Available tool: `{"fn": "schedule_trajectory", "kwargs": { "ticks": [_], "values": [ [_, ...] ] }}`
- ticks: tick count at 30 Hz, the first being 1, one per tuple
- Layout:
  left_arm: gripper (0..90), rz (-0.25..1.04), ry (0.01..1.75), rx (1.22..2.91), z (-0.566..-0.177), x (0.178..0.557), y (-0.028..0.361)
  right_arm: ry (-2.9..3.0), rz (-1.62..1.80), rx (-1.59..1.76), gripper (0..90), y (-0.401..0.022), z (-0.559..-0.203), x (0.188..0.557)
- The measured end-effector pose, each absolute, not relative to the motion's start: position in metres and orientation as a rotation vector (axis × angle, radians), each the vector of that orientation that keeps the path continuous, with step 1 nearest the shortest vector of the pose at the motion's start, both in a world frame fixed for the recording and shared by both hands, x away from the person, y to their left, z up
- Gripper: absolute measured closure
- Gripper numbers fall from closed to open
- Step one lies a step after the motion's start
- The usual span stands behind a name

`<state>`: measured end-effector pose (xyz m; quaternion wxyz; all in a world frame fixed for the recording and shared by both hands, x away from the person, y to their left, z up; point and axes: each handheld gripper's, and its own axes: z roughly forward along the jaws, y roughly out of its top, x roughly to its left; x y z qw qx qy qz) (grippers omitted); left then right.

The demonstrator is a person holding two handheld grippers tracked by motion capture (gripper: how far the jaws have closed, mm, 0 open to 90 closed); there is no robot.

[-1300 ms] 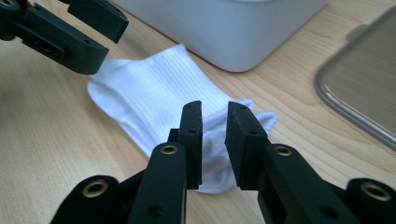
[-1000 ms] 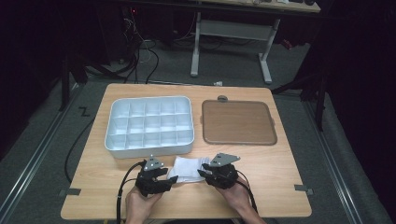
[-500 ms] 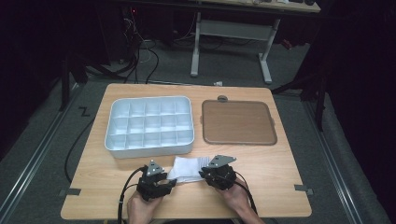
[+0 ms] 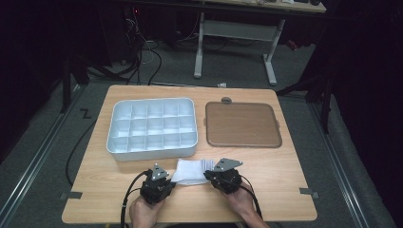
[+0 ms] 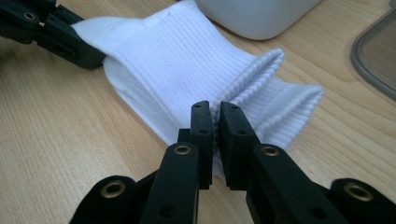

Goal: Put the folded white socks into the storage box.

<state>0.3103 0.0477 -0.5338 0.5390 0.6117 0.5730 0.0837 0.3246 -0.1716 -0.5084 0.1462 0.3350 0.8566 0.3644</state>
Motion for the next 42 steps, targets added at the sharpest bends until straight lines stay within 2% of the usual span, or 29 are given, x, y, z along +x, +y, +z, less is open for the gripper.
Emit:
{"fn": "schedule_trajectory", "kwargs": {
  "ticks": [6, 14, 21, 30, 34, 42],
  "values": [
    [85.4, 0.232, 1.357, 1.475, -0.534, 0.308, 0.046, 2.429, 1.048, 0.990, 85.9, -0.182, -0.505, 0.325],
    [84.9, 0.212, 1.360, 1.472, -0.534, 0.308, 0.046, 2.431, 0.991, 1.049, 86.1, -0.189, -0.516, 0.327],
    [79.5, 0.216, 1.366, 1.463, -0.533, 0.309, 0.048, 2.419, 0.985, 1.055, 84.1, -0.188, -0.516, 0.331],
    [78.9, 0.221, 1.365, 1.463, -0.533, 0.310, 0.050, 2.415, 0.984, 1.051, 81.6, -0.187, -0.516, 0.333],
    [73.4, 0.222, 1.369, 1.460, -0.533, 0.310, 0.051, 2.416, 0.982, 1.053, 80.2, -0.187, -0.516, 0.333],
    [54.7, 0.174, 1.391, 1.417, -0.531, 0.310, 0.059, 2.415, 0.973, 1.044, 77.8, -0.186, -0.516, 0.333]
  ]
}}
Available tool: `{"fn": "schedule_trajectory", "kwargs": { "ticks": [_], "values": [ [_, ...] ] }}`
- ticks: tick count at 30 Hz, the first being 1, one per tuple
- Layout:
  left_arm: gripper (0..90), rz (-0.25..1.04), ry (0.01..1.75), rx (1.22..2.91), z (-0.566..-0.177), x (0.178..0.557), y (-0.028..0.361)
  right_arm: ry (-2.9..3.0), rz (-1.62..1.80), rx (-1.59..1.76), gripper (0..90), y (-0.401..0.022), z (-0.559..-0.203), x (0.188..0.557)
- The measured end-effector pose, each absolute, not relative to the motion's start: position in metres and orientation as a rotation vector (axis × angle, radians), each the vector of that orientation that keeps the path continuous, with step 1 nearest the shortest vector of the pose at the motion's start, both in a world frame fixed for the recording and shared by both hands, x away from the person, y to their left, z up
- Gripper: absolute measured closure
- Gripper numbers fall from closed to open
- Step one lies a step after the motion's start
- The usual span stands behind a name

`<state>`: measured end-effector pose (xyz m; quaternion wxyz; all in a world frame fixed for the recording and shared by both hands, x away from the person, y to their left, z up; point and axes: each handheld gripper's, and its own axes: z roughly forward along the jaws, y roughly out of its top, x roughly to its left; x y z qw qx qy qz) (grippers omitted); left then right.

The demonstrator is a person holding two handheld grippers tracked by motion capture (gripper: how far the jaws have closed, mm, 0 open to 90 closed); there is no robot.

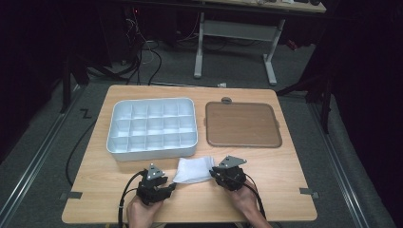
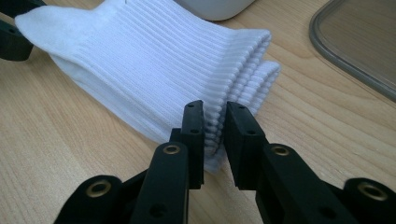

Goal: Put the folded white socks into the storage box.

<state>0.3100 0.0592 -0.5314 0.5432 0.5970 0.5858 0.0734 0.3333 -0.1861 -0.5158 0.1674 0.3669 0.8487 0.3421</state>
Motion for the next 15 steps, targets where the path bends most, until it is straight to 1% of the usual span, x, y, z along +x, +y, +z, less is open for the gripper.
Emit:
{"fn": "schedule_trajectory", "kwargs": {
  "ticks": [4, 5, 9, 13, 15],
  "values": [
    [46.9, 0.135, 1.379, 1.388, -0.524, 0.309, 0.065, 2.411, 0.986, 1.056, 71.9, -0.187, -0.514, 0.333],
    [45.3, 0.143, 1.371, 1.388, -0.521, 0.308, 0.067, 2.403, 1.002, 1.062, 71.0, -0.188, -0.512, 0.332],
    [41.4, 0.144, 1.339, 1.374, -0.507, 0.306, 0.072, 2.373, 1.043, 1.069, 67.6, -0.191, -0.507, 0.329],
    [40.8, 0.132, 1.330, 1.345, -0.492, 0.313, 0.074, 2.363, 1.081, 1.076, 68.6, -0.192, -0.502, 0.327],
    [41.1, 0.127, 1.335, 1.331, -0.488, 0.319, 0.073, 2.379, 1.097, 1.052, 73.6, -0.190, -0.498, 0.326]
  ]
}}
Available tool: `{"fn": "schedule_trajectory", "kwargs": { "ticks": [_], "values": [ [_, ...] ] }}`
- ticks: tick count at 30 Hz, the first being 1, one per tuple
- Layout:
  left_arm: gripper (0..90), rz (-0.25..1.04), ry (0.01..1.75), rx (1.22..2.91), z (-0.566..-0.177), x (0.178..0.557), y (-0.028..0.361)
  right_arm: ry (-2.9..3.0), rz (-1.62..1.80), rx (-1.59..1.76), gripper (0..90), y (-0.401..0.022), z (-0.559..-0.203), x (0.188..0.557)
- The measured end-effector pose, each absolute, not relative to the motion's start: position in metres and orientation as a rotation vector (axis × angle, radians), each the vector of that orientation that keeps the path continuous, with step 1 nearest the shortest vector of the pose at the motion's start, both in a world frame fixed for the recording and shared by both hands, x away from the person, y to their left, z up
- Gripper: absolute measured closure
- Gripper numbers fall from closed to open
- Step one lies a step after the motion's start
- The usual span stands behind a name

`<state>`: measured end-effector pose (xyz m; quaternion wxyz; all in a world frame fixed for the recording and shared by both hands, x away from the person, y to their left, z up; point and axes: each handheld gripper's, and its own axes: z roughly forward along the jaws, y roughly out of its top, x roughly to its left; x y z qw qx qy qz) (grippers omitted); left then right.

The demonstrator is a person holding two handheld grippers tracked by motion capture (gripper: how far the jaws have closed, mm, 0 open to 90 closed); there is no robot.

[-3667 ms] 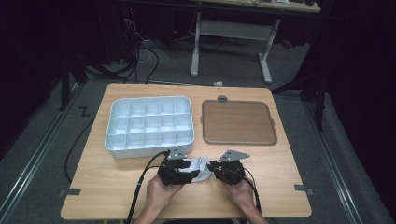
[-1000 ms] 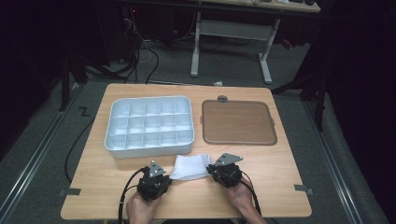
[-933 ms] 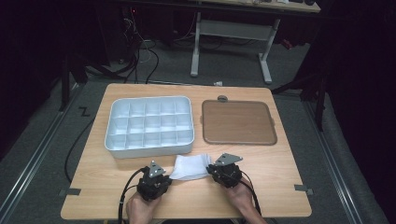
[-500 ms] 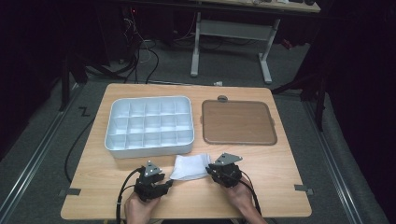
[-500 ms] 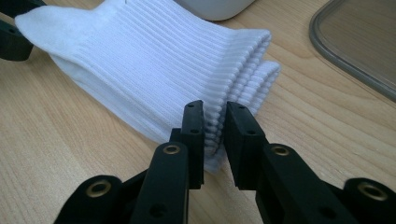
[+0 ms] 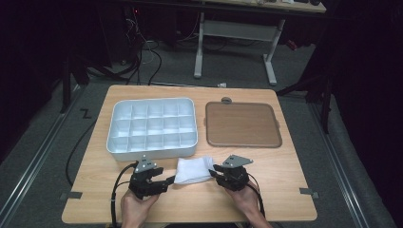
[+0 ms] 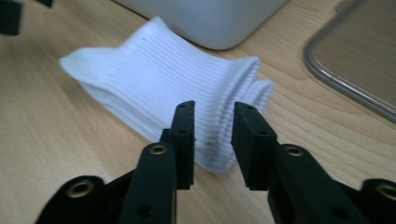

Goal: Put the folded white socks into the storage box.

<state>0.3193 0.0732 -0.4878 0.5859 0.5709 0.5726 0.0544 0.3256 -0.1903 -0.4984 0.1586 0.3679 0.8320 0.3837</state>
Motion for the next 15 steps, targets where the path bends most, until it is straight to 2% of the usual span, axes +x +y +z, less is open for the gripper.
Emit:
{"fn": "schedule_trajectory", "kwargs": {
  "ticks": [4, 15],
  "values": [
    [42.4, 0.118, 1.345, 1.325, -0.485, 0.335, 0.066, 2.419, 1.123, 0.988, 78.8, -0.181, -0.491, 0.323],
    [44.2, 0.054, 1.441, 1.299, -0.511, 0.375, 0.047, 2.486, 1.139, 0.938, 78.9, -0.141, -0.505, 0.340]
  ]
}}
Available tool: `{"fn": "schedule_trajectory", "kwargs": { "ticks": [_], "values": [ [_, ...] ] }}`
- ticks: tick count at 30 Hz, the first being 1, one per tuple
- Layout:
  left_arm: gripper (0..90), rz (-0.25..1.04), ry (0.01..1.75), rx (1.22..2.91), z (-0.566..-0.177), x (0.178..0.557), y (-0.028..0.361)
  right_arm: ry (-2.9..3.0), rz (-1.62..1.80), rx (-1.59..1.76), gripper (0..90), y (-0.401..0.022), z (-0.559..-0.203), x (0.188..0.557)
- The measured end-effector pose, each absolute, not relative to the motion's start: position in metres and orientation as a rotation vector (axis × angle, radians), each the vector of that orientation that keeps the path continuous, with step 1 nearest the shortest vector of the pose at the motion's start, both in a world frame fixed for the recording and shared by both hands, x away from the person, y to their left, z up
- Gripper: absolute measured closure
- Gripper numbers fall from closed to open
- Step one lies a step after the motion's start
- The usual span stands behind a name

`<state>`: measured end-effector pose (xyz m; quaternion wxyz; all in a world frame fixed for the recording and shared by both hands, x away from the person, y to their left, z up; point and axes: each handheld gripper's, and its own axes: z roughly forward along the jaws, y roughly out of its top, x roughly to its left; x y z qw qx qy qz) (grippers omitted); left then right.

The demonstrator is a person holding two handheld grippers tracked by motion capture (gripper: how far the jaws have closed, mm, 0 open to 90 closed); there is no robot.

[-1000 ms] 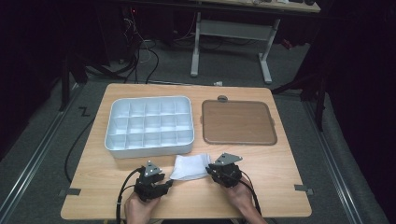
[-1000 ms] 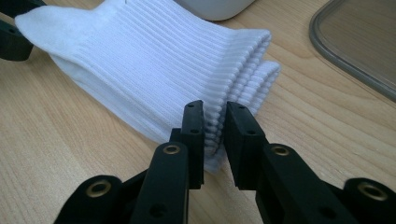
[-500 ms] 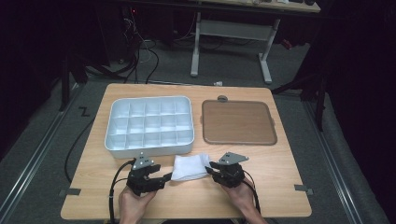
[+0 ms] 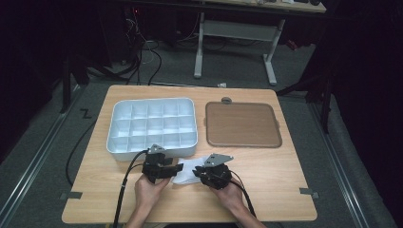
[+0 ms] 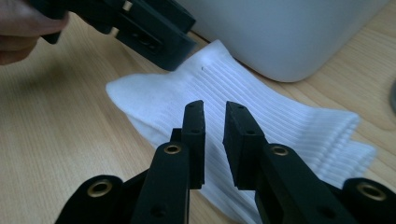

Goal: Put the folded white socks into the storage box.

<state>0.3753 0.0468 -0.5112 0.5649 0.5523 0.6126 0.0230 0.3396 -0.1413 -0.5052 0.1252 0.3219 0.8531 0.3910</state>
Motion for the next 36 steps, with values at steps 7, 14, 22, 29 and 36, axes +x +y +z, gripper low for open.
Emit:
{"fn": "schedule_trajectory", "kwargs": {
  "ticks": [7, 14, 22, 29, 36],
  "values": [
    [48.8, 0.045, 1.457, 1.268, -0.517, 0.384, 0.045, 2.527, 1.079, 0.934, 79.0, -0.131, -0.517, 0.341],
    [50.7, 0.032, 1.450, 1.266, -0.520, 0.384, 0.039, 2.536, 1.066, 0.906, 79.1, -0.132, -0.521, 0.336],
    [64.1, 0.023, 1.421, 1.291, -0.523, 0.379, 0.033, 2.537, 1.084, 0.896, 79.1, -0.134, -0.523, 0.333],
    [80.7, 0.022, 1.399, 1.319, -0.523, 0.375, 0.031, 2.534, 1.087, 0.908, 78.9, -0.138, -0.523, 0.330],
    [83.8, 0.019, 1.374, 1.329, -0.514, 0.369, 0.035, 2.524, 1.088, 0.901, 78.5, -0.141, -0.516, 0.327]
  ]
}}
